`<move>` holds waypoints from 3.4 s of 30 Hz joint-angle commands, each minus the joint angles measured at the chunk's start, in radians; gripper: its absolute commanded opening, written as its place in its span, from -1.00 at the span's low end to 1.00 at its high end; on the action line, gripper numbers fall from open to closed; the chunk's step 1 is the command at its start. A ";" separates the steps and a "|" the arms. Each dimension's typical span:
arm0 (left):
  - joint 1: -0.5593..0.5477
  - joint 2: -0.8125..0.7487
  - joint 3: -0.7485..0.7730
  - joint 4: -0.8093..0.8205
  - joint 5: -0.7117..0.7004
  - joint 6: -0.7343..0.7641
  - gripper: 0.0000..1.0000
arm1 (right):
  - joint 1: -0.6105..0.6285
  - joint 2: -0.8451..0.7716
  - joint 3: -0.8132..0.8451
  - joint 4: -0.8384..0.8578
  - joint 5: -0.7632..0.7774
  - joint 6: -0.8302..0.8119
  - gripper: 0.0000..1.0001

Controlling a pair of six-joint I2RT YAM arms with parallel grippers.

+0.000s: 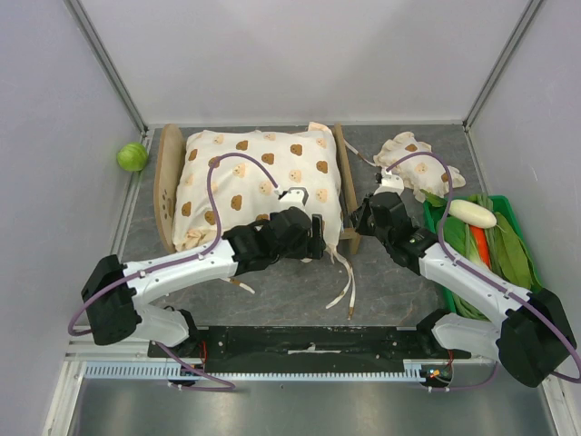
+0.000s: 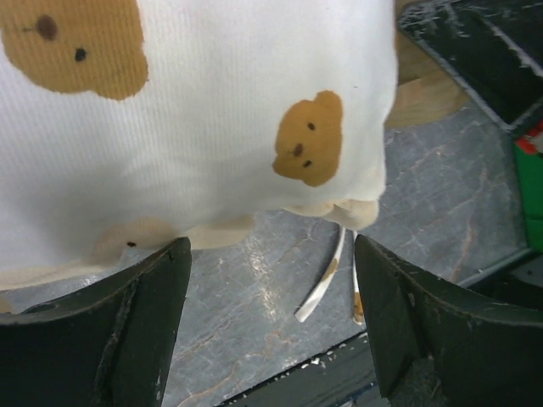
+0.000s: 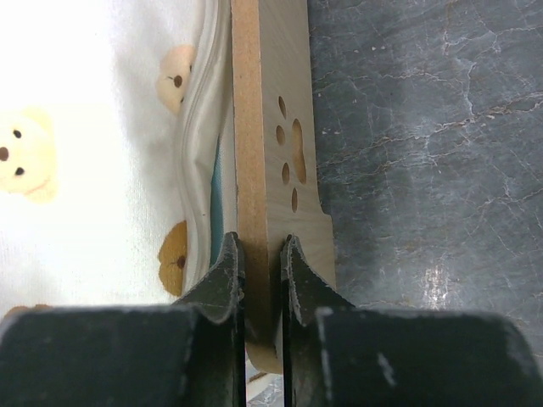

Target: Set up the pet bed

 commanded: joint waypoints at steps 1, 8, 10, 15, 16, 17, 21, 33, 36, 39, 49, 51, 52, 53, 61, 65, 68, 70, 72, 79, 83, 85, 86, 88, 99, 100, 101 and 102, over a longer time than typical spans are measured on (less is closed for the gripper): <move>-0.003 0.049 0.048 0.008 -0.084 -0.037 0.67 | 0.023 -0.004 0.001 0.055 -0.237 0.126 -0.87; 0.000 0.050 0.019 0.085 -0.144 -0.059 0.34 | 0.023 -0.026 0.012 0.025 -0.255 0.082 -0.78; 0.003 0.053 0.033 0.082 -0.152 -0.043 0.00 | 0.023 -0.039 0.002 0.015 -0.255 0.056 -0.50; 0.032 0.060 0.051 0.082 -0.150 -0.024 -0.46 | 0.023 -0.121 0.010 -0.058 -0.165 0.005 0.29; 0.037 0.060 0.054 0.082 -0.149 -0.017 -0.56 | 0.023 -0.134 0.024 -0.101 -0.153 -0.019 0.32; 0.046 0.057 0.057 0.081 -0.140 -0.013 -0.61 | 0.023 -0.162 0.031 -0.127 -0.137 -0.029 0.34; 0.064 0.030 0.076 0.079 -0.124 0.010 -0.75 | 0.023 -0.252 0.041 -0.210 -0.122 -0.113 0.33; 0.176 -0.003 0.084 0.084 -0.038 0.044 -0.93 | 0.068 -0.248 -0.021 -0.222 -0.479 -0.222 -0.31; 0.212 -0.001 0.085 0.085 0.012 0.053 -0.94 | 0.120 -0.204 -0.013 -0.193 -0.440 -0.223 -0.40; 0.222 0.000 0.082 0.081 0.023 0.056 -0.95 | 0.181 -0.136 -0.002 -0.161 -0.374 -0.220 -0.40; 0.253 -0.007 0.059 0.062 0.037 0.052 -0.96 | 0.250 0.010 -0.036 0.141 -0.249 -0.102 -0.35; 0.258 -0.012 0.059 0.062 0.038 0.052 -0.96 | 0.250 0.039 -0.034 0.172 -0.254 -0.087 -0.35; 0.259 -0.015 0.057 0.062 0.038 0.052 -0.96 | 0.250 0.046 -0.034 0.193 -0.255 -0.087 -0.35; 0.261 -0.016 0.057 0.059 0.038 0.053 -0.96 | 0.250 0.059 -0.033 0.199 -0.255 -0.084 -0.35; 0.273 -0.018 0.054 0.061 0.048 0.055 -0.97 | 0.253 0.103 -0.036 0.251 -0.231 -0.081 -0.35; 0.275 -0.018 0.053 0.064 0.054 0.050 -0.96 | 0.259 0.132 -0.051 0.310 -0.223 -0.090 -0.35; 0.279 -0.016 0.051 0.064 0.057 0.047 -0.96 | 0.278 0.148 -0.070 0.359 -0.191 -0.092 -0.31; 0.279 -0.018 0.050 0.065 0.058 0.044 -0.97 | 0.295 0.158 -0.077 0.371 -0.168 -0.090 -0.31; 0.284 -0.020 0.047 0.067 0.061 0.044 -0.96 | 0.312 0.162 -0.093 0.408 -0.134 -0.084 -0.30; 0.287 -0.023 0.039 0.077 0.074 0.038 -0.96 | 0.350 0.165 -0.169 0.554 0.016 -0.072 -0.22; 0.288 -0.024 0.031 0.085 0.080 0.032 -0.96 | 0.352 0.192 -0.182 0.638 0.039 -0.096 -0.25; 0.290 -0.024 0.033 0.087 0.083 0.032 -0.96 | 0.352 0.218 -0.176 0.644 0.030 -0.101 -0.25; 0.291 -0.023 0.036 0.087 0.084 0.032 -0.96 | 0.353 0.227 -0.173 0.646 0.031 -0.099 -0.25; 0.295 -0.024 0.034 0.087 0.086 0.032 -0.96 | 0.361 0.249 -0.176 0.650 0.036 -0.092 -0.24; 0.305 -0.029 0.031 0.094 0.101 0.033 -0.96 | 0.419 0.355 -0.217 0.758 0.150 -0.090 -0.13; 0.304 -0.030 0.030 0.094 0.101 0.033 -0.96 | 0.419 0.361 -0.219 0.768 0.151 -0.101 -0.22; 0.305 -0.032 0.030 0.093 0.103 0.033 -0.96 | 0.419 0.361 -0.219 0.770 0.157 -0.104 -0.41; 0.305 -0.032 0.028 0.093 0.103 0.033 -0.96 | 0.419 0.343 -0.220 0.765 0.159 -0.114 -0.49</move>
